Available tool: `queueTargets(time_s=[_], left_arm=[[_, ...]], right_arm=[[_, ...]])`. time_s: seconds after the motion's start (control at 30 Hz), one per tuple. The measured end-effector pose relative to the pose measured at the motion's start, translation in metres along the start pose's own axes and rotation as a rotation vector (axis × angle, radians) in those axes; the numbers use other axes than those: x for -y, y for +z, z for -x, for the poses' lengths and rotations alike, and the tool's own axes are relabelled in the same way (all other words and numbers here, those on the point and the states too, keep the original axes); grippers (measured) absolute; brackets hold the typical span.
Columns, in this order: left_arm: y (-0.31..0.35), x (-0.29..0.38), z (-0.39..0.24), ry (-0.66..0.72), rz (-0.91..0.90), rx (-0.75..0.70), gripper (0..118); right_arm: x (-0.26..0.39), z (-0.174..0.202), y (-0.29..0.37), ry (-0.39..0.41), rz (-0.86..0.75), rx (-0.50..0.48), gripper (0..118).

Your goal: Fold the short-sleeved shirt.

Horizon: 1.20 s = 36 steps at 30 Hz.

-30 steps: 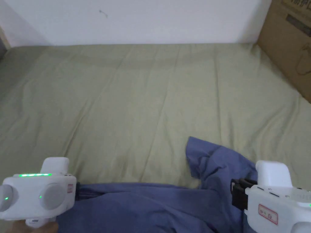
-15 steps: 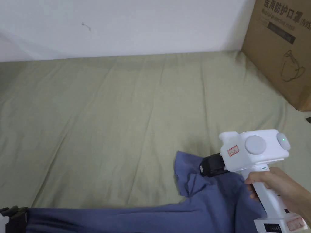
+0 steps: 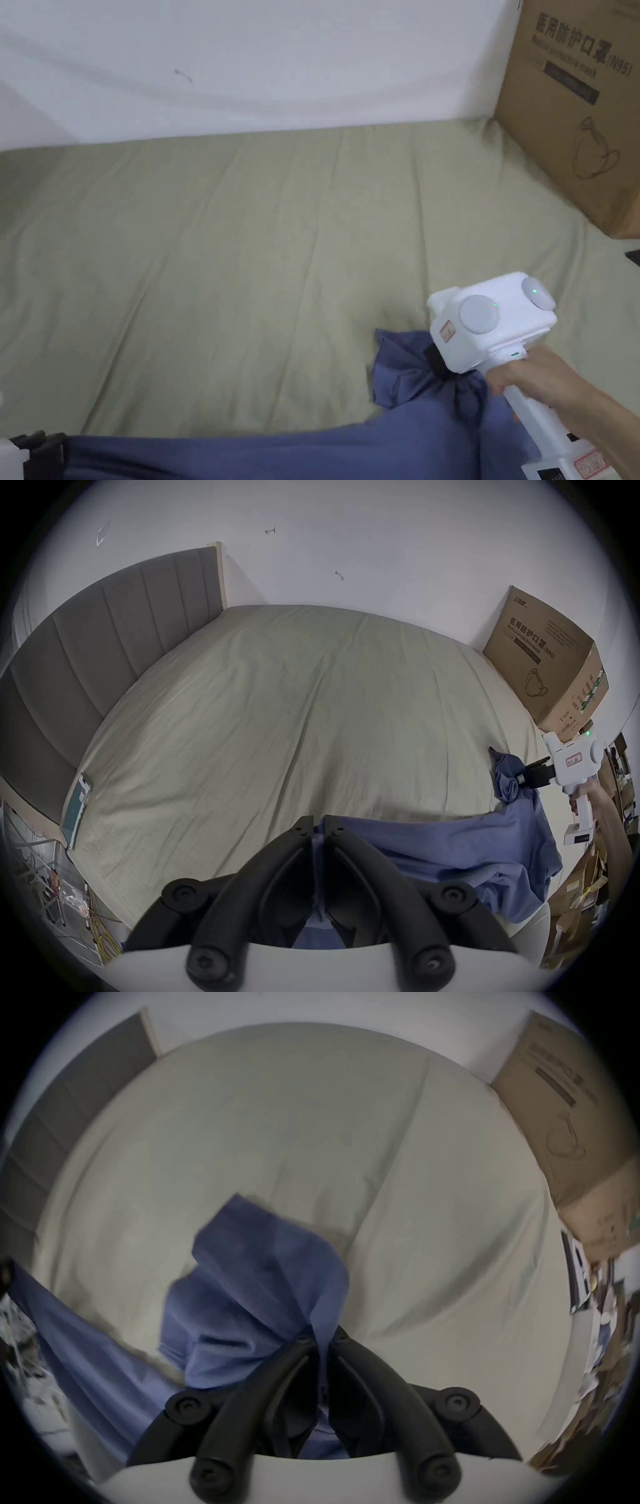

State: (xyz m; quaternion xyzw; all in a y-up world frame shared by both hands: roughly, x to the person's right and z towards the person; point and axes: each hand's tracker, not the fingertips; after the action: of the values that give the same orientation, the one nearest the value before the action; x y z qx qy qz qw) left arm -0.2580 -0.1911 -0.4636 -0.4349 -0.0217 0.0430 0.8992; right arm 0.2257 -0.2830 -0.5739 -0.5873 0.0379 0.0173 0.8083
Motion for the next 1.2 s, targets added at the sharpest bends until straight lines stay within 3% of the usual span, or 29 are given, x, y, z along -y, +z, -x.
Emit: queueTargets(time_s=[0.17,0.4,0.57,0.73,1.2], left_arm=[[0.027,-0.011,0.003,-0.008,-0.044,0.003,3],[0.092,-0.053,0.005,0.027,-0.217,0.028,3],[0.134,-0.109,-0.011,-0.013,-0.335,-0.006,3],[0.152,-0.178,-0.020,-0.022,-0.441,-0.015,3],[0.192,-0.382,-0.061,-0.078,-0.613,-0.065,3]], right_arm=[[0.003,-0.025,0.072,-0.063,-0.133,-0.139,3],[0.011,-0.041,0.223,-0.142,-0.414,-0.176,3],[0.012,-0.037,0.307,-0.130,-0.571,-0.170,3],[-0.021,-0.041,0.354,-0.171,-0.642,-0.129,3],[-0.178,-0.064,0.468,-0.310,-0.830,-0.144,3]])
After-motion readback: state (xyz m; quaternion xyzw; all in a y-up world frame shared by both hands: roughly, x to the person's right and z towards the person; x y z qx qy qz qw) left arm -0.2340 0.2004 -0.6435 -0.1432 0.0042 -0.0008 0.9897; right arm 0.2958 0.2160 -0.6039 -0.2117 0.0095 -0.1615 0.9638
